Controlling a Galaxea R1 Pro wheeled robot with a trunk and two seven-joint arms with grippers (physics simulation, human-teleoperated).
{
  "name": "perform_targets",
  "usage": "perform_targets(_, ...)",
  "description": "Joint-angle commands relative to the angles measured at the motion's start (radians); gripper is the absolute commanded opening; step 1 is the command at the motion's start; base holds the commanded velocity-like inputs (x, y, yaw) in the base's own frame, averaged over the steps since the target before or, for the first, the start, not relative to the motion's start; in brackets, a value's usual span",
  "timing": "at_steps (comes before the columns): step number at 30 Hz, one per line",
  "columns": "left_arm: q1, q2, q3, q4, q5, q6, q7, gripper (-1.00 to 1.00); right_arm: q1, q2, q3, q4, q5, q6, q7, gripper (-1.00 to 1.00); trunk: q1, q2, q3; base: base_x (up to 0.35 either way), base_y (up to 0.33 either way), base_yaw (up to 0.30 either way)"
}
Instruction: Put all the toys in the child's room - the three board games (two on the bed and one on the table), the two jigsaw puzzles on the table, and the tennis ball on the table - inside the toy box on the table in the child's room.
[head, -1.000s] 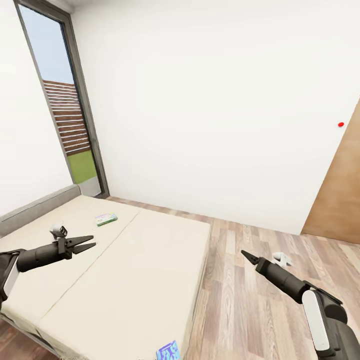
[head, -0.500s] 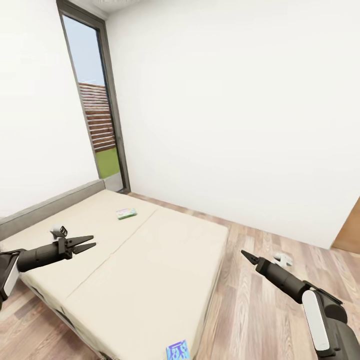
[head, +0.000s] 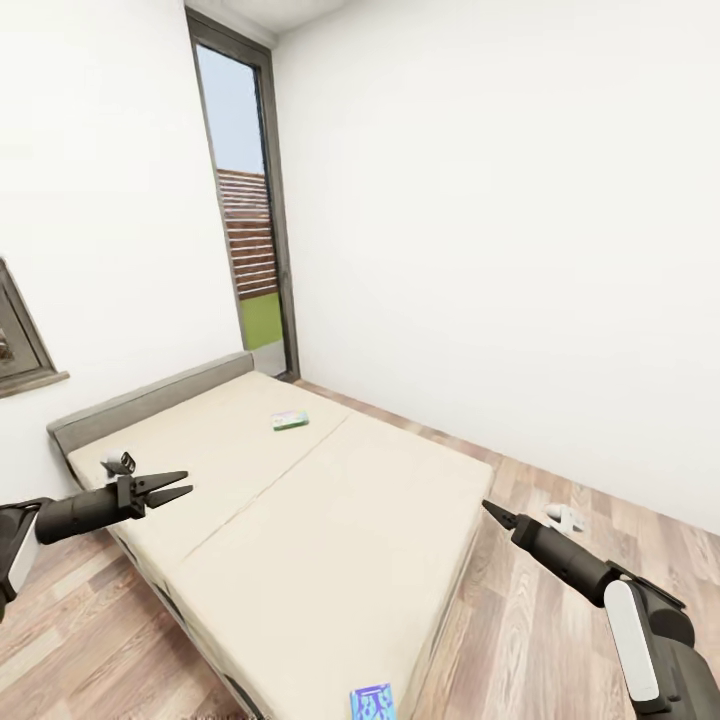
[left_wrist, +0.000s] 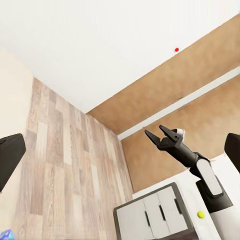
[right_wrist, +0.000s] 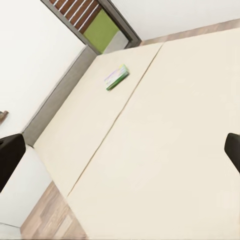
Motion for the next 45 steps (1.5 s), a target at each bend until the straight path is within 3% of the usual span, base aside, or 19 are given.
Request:
perform_targets(1,-0.001,-0.001,0.000,0.000,-0.001,0.011,-0.004,1.00,-0.001,0.000,-0.002,-0.001,-0.004,0.007,0.002,1.00,0.001,-0.002,-0.002,0.000,-0.022,0.290)
perform_targets(11,-0.001,-0.001,0.000,0.000,0.000,0.011,-0.004,1.00,-0.001,0.000,-0.002,-0.001,-0.004,0.007,0.007,1.00,0.001,-0.002,-0.002,0.000,-0.111,0.271)
perform_targets(34,-0.001,-0.004,0.000,0.000,0.000,0.011,-0.004,1.00,-0.001,0.000,-0.002,0.000,-0.004,0.009,0.011,1.00,0.001,-0.002,-0.002,0.000,-0.114,0.017)
perform_targets(45,-0.001,-0.004,0.000,0.000,0.000,0.011,-0.004,1.00,-0.001,0.000,-0.001,0.000,-0.004,0.008,0.010,1.00,0.001,-0.002,-0.002,0.000,-0.100,0.131)
